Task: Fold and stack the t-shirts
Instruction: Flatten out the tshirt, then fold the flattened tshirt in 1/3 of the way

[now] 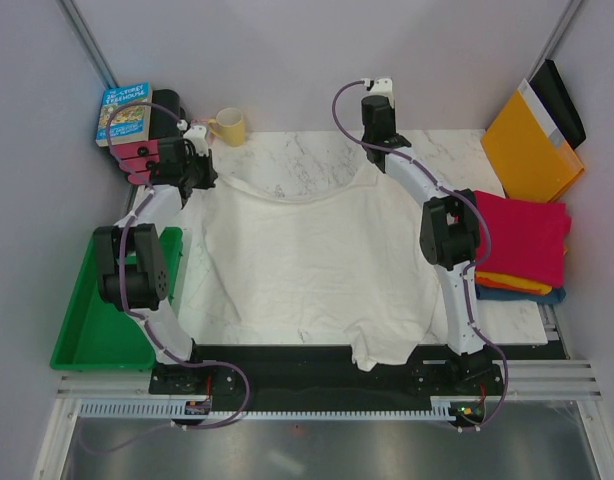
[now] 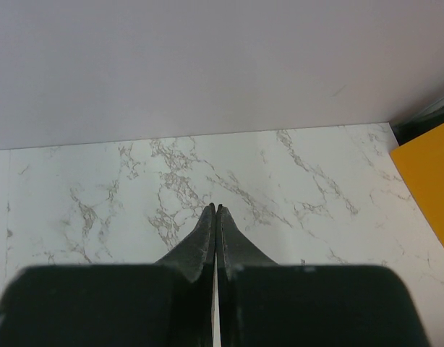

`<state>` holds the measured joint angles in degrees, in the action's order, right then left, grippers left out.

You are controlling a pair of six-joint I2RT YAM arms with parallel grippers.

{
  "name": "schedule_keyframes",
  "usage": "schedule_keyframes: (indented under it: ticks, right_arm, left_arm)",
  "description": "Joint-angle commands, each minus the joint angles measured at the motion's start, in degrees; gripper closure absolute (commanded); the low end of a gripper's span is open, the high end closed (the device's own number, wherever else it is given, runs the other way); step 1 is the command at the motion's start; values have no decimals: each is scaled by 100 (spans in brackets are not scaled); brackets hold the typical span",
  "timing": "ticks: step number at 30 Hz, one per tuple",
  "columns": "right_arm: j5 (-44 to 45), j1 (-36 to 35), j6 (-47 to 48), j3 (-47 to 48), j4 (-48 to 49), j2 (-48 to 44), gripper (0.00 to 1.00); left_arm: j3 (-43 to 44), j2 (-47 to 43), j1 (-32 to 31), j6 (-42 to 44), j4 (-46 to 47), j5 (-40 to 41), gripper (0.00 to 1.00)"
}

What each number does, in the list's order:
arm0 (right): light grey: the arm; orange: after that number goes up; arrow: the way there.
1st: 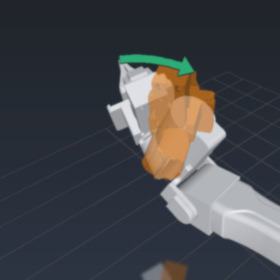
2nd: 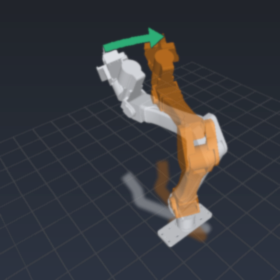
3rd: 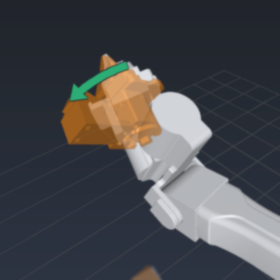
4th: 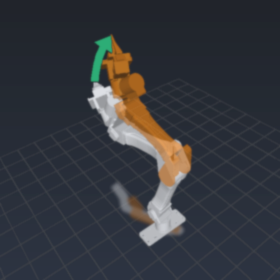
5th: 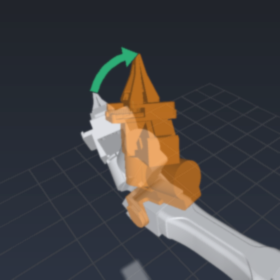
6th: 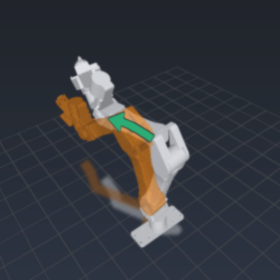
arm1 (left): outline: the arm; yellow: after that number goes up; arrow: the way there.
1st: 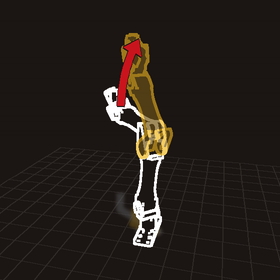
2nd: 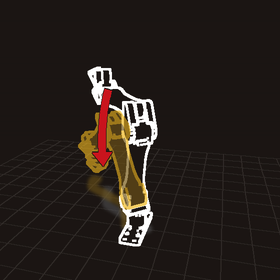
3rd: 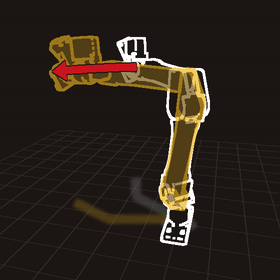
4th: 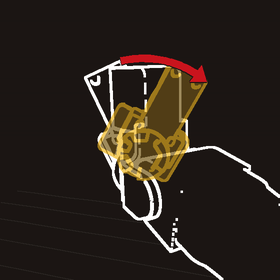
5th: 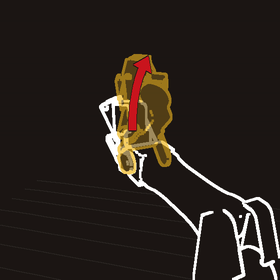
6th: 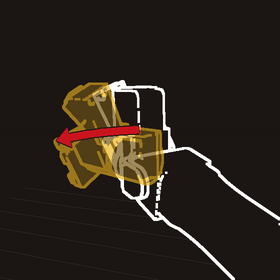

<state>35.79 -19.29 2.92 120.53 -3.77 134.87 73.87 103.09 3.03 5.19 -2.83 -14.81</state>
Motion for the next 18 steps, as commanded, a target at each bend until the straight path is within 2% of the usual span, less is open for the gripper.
schedule_keyframes:
  ticks: [1, 10, 18]
  right_arm:
    - [7, -5, 104, 418, 333, -171, 100]
    - [437, 57, 253, 463, 552, -452, 100]
    - [1017, 259, 200, 269, 685, -593, 100]
  left_arm:
    - [418, 203, -13, -168, 265, 162, 98]
    - [1191, 686, -21, -185, 11, 206, 98]
    - [1174, 862, -136, -45, -33, 215, 98]
